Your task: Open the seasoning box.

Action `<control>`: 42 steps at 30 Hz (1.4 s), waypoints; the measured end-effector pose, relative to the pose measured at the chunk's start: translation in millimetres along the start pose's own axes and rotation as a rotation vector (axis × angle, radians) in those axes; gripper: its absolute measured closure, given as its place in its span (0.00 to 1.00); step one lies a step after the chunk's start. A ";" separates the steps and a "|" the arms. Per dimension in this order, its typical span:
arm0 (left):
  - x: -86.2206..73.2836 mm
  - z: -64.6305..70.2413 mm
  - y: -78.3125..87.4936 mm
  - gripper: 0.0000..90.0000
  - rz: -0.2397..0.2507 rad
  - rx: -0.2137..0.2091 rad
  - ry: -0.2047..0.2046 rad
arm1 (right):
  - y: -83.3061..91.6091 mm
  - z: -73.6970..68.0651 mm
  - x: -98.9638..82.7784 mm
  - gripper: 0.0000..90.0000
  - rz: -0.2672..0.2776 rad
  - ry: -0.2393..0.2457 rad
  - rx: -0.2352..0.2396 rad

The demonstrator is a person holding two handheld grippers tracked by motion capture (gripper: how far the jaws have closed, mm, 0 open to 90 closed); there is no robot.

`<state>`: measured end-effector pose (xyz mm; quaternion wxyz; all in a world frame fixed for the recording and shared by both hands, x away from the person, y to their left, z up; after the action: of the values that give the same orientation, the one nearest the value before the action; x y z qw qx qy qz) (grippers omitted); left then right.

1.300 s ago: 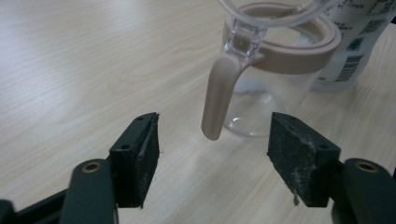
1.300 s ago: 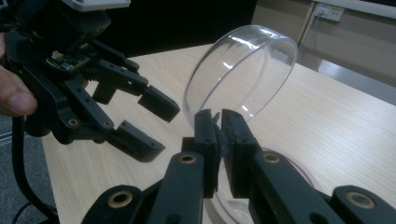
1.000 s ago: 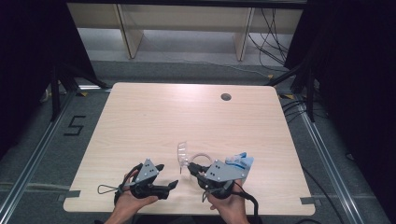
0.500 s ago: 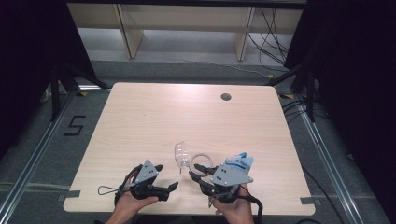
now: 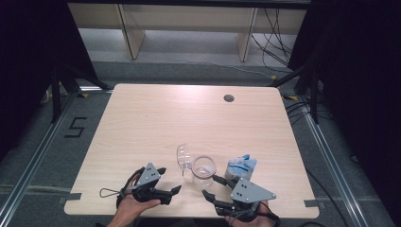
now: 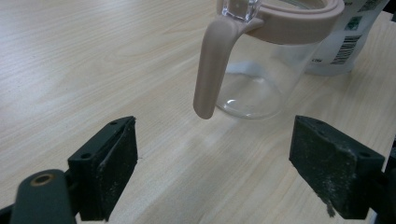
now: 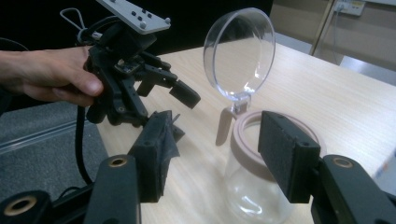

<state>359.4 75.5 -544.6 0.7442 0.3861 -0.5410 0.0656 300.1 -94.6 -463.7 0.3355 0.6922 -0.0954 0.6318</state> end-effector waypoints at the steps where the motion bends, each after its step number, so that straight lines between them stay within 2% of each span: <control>1: 0.0 0.0 0.0 0.17 0.000 0.000 0.000 | 0.0 0.0 0.0 0.51 0.000 0.000 0.000; 3: -0.6 -0.4 -0.9 0.17 0.004 0.003 0.010 | 8.8 0.5 -1.9 0.49 0.002 -0.003 -0.008; 4: -1.4 -1.6 -0.2 0.17 -0.005 0.008 0.003 | 10.7 1.4 -1.9 0.49 0.008 0.017 -0.002; 5: -1.4 -1.6 -0.2 0.17 -0.005 0.008 0.003 | 10.7 1.4 -1.9 0.49 0.008 0.017 -0.002; 6: -0.9 -1.1 -0.3 0.17 0.000 0.011 0.010 | 16.2 1.0 -5.0 0.49 -0.001 -0.008 -0.009; 7: -0.8 -0.9 -0.5 0.17 0.002 0.007 0.009 | 17.7 3.6 -6.6 0.49 -0.006 0.009 -0.026; 8: -0.6 -0.9 -0.7 0.17 0.002 0.006 0.007 | 20.4 4.6 -9.8 0.49 -0.025 0.001 -0.030; 10: -0.5 -0.8 -0.9 0.17 0.003 0.008 0.008 | 22.8 6.1 -11.5 0.49 -0.025 -0.006 -0.038; 12: -1.2 -0.3 -1.0 0.17 -0.001 0.006 0.006 | 29.2 6.3 -17.3 0.49 -0.029 -0.051 -0.025; 13: -1.4 -0.5 -0.9 0.17 -0.005 0.003 -0.007 | 29.2 6.3 -17.3 0.49 -0.029 -0.051 -0.025; 14: -1.0 -0.2 -1.4 0.17 0.002 0.005 0.003 | 32.1 10.4 -18.1 0.49 -0.024 -0.028 -0.048; 15: -1.3 -0.9 -0.9 0.17 -0.004 0.007 0.004 | 33.8 12.0 -18.8 0.49 -0.017 -0.022 -0.047; 18: -0.2 -3.5 0.3 0.17 -0.001 0.011 0.005 | 41.1 11.2 -22.2 0.49 -0.005 -0.045 -0.042; 20: -0.4 -3.8 0.3 0.17 -0.002 0.012 0.005 | 47.0 13.9 -24.4 0.49 -0.019 -0.045 -0.064; 23: -0.7 -2.7 -0.2 0.17 -0.006 0.010 0.001 | 53.2 18.3 -26.2 0.49 -0.005 -0.064 -0.082; 24: -0.6 -2.1 -0.7 0.17 -0.004 0.006 0.001 | 56.2 22.9 -27.2 0.49 -0.010 -0.041 -0.100; 25: -0.6 -2.1 -0.7 0.17 -0.004 0.006 0.001 | 58.0 24.4 -29.1 0.49 -0.013 -0.068 -0.112; 26: -0.8 -2.1 -1.2 0.17 -0.005 0.007 0.002 | 59.8 24.4 -31.9 0.49 -0.032 -0.095 -0.104; 27: -1.1 -1.6 -1.5 0.17 -0.006 0.006 0.006 | 60.4 29.7 -31.7 0.48 -0.013 -0.074 -0.128; 29: -1.6 -2.0 -1.7 0.17 -0.012 0.008 -0.002 | 63.7 32.2 -35.3 0.48 -0.032 -0.099 -0.139; 30: -2.4 -2.8 -2.2 0.17 -0.013 0.008 0.002 | 63.8 35.9 -35.1 0.48 -0.021 -0.077 -0.149; 32: -2.5 -3.2 -2.5 0.17 -0.014 0.010 0.004 | 64.9 35.6 -36.5 0.47 -0.029 -0.095 -0.146; 33: -3.7 -4.4 -2.5 0.17 -0.024 0.021 0.006 | 67.3 38.0 -37.6 0.47 -0.026 -0.107 -0.161; 34: -4.0 -3.9 -2.8 0.17 -0.022 0.013 0.009 | 69.9 37.6 -39.3 0.46 -0.039 -0.133 -0.166; 39: -4.4 -2.9 -4.2 0.17 -0.024 0.009 -0.001 | 70.8 49.6 -43.9 0.43 -0.028 -0.108 -0.212; 42: -4.3 -2.3 -4.6 0.17 -0.023 0.006 0.003 | 69.8 53.6 -48.0 0.41 -0.032 -0.127 -0.219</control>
<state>361.8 75.2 -550.8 0.7446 0.3946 -0.5352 0.0595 295.9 -192.9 -483.5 0.4124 0.6915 -0.1741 0.5670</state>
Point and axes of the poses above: each handheld gripper's, and its own axes: y roughly backward along the jaws, x roughly out of its top, z roughly to its right, the point moved 9 cm from there along -y, roughly forward along the jaws, and after that the axes turned 2 degrees about -x, right-handed, at the moved point
